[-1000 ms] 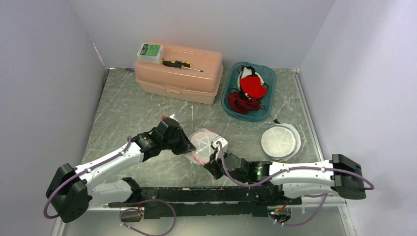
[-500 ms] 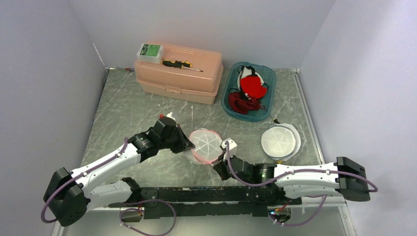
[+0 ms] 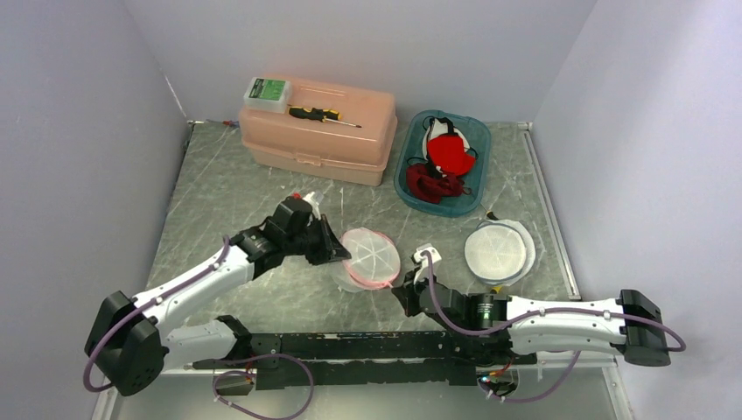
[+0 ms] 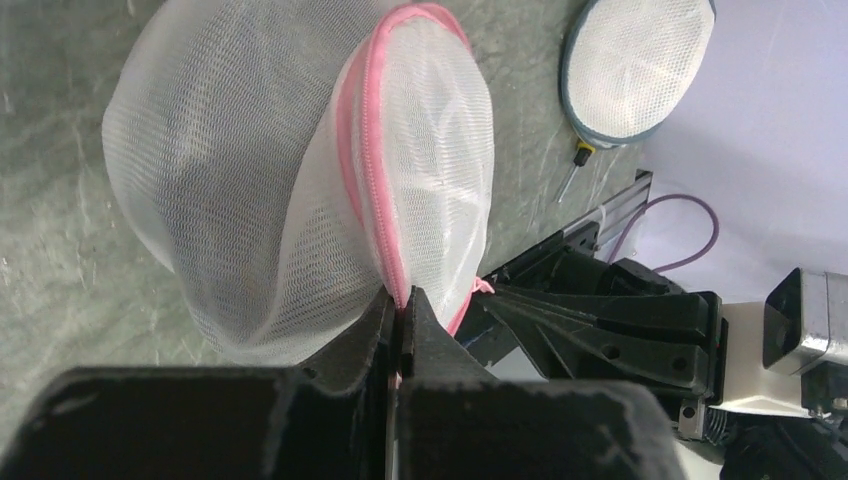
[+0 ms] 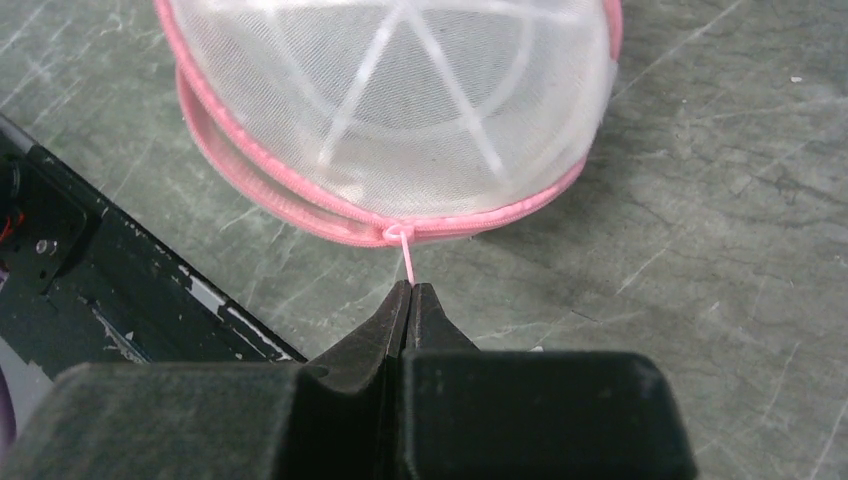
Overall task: Unzip the laundry bag and remove the bra
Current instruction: Unzip the laundry bag at the center of the board.
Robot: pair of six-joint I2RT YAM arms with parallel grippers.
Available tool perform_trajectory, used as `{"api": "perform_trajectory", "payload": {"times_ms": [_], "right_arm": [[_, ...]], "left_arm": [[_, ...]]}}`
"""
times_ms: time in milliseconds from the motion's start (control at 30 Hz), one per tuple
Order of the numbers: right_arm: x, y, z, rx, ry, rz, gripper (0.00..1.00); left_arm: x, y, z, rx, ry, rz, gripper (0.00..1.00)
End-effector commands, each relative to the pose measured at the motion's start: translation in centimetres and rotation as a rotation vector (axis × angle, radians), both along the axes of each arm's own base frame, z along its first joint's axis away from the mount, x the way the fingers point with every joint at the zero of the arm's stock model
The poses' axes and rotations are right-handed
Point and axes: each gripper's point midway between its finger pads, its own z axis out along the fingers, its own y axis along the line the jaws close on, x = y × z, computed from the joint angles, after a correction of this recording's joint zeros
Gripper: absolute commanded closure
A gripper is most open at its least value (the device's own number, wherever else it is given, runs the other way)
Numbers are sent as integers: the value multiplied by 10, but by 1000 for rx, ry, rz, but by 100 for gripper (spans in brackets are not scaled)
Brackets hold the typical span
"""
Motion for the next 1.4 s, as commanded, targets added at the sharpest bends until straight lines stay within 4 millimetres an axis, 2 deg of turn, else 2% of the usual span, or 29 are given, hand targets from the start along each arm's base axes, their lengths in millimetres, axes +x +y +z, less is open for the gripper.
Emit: {"api": "perform_trajectory", "payload": {"times_ms": [0, 67, 100, 133, 200, 333, 400, 467, 567, 667, 867, 1100, 1267, 1367], "right_arm": [[-6, 15, 11, 29, -47, 101, 100], [-9, 27, 12, 39, -39, 137, 100], [-10, 33, 13, 48, -38, 154, 100], [-13, 39, 15, 63, -39, 174, 100], [-14, 53, 22, 80, -45, 206, 100], [-15, 83, 33, 71, -75, 280, 100], [-16, 97, 40, 72, -89, 320, 100], [-19, 111, 46, 78, -98, 359, 100], [-21, 127, 48, 72, -104, 406, 100], [-21, 137, 48, 64, -103, 438, 100], [-22, 143, 42, 43, -87, 457, 100], [-22, 132, 32, 36, -58, 426, 100], [-21, 127, 32, 39, -52, 406, 100], [-20, 125, 33, 38, -55, 396, 100]], "left_arm": [[16, -10, 28, -20, -96, -117, 94], [26, -3, 28, 16, -92, -104, 67], [29, 2, 30, 32, -97, -98, 46], [31, 8, 30, 58, -97, -83, 34], [32, 25, 33, 140, -98, -35, 20], [17, 67, 46, 280, -88, 64, 7], [0, 83, 48, 291, -64, 105, 6], [-21, 88, 46, 241, -27, 118, 6], [-45, 82, 38, 107, 29, 139, 6], [-56, 72, 34, -40, 61, 160, 6], [-48, 53, 30, -182, 72, 173, 6], [-26, 26, 15, -133, 88, 105, 6], [-18, 22, 3, -90, 92, 106, 19], [-16, 24, -2, -81, 87, 112, 32]]}}
